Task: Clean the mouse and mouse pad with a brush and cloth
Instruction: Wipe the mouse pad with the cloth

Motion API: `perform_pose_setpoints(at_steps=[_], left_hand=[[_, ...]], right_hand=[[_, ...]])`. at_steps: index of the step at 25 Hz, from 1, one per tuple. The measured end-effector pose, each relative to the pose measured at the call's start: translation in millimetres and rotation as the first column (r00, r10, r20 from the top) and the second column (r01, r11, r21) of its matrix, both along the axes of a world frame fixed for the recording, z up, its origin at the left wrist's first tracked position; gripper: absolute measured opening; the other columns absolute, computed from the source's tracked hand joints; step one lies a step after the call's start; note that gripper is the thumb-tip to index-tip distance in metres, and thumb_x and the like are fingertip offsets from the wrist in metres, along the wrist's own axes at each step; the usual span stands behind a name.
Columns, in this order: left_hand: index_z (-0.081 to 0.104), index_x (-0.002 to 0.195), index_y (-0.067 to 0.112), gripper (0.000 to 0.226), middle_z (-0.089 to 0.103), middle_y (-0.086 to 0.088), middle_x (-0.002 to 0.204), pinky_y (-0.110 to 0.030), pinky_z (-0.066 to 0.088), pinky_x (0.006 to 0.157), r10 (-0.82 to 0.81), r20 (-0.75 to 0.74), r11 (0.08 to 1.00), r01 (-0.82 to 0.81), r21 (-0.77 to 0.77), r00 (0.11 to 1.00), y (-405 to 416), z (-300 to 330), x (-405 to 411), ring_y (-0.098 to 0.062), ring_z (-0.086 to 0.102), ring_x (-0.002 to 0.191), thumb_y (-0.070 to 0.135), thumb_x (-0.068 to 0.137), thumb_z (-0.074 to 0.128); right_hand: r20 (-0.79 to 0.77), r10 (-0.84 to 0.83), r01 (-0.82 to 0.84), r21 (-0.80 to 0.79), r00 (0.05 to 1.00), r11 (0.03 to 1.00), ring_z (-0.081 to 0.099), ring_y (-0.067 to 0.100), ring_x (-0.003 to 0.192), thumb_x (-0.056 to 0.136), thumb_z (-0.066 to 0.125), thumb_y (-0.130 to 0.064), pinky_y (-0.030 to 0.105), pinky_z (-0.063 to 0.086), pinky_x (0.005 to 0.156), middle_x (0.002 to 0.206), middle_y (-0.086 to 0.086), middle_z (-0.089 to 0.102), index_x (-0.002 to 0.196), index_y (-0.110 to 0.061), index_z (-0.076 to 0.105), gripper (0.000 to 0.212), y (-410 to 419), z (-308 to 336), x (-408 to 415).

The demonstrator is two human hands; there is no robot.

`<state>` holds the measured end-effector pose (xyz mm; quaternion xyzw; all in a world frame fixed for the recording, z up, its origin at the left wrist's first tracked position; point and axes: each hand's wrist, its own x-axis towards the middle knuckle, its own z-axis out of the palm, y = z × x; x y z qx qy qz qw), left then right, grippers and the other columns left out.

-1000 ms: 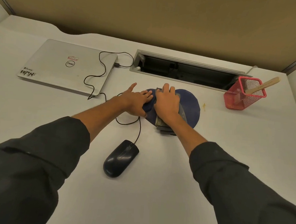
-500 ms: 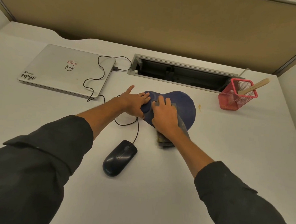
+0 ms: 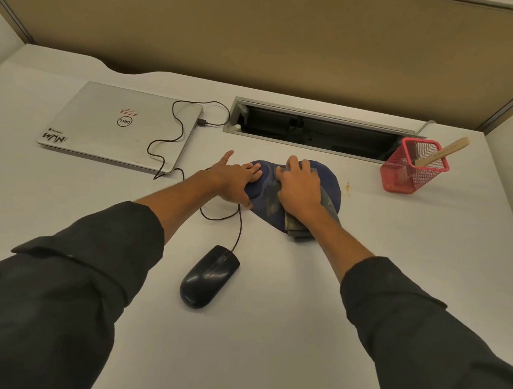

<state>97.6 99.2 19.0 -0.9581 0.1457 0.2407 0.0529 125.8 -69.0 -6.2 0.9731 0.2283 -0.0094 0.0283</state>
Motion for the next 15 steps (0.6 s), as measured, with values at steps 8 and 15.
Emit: perform_pose_setpoints(at_steps=[8, 15], left_hand=[[0.000, 0.152, 0.024, 0.090, -0.001, -0.003, 0.161, -0.053, -0.016, 0.112, -0.018, -0.081, 1.000, 0.018, -0.006, 0.997, 6.8, 4.2, 3.1, -0.027, 0.026, 0.142, 0.028, 0.087, 0.061], [-0.001, 0.152, 0.022, 0.090, -0.004, -0.002, 0.161, -0.052, -0.015, 0.112, -0.018, -0.080, 1.000, 0.019, 0.003, 0.997, 5.2, 5.7, 0.1, -0.022, 0.020, 0.145, 0.024, 0.086, 0.060]], right_hand=[[-0.015, 0.083, -0.082, 0.070, 0.996, 0.994, 0.042, 0.030, 0.109, 0.087, 0.058, -0.026, 0.036, 0.045, 0.080, 0.129, 0.008, 0.043, 0.128, -0.023, 0.049, 0.042, -25.8, -6.2, -57.3], [0.001, 0.081, -0.081, -0.003, 0.997, 0.997, 0.039, 0.030, 0.114, 0.088, 0.058, -0.023, 0.038, 0.043, 0.086, 0.132, 0.012, 0.037, 0.128, -0.009, 0.048, 0.044, 27.9, -8.6, -102.3]])
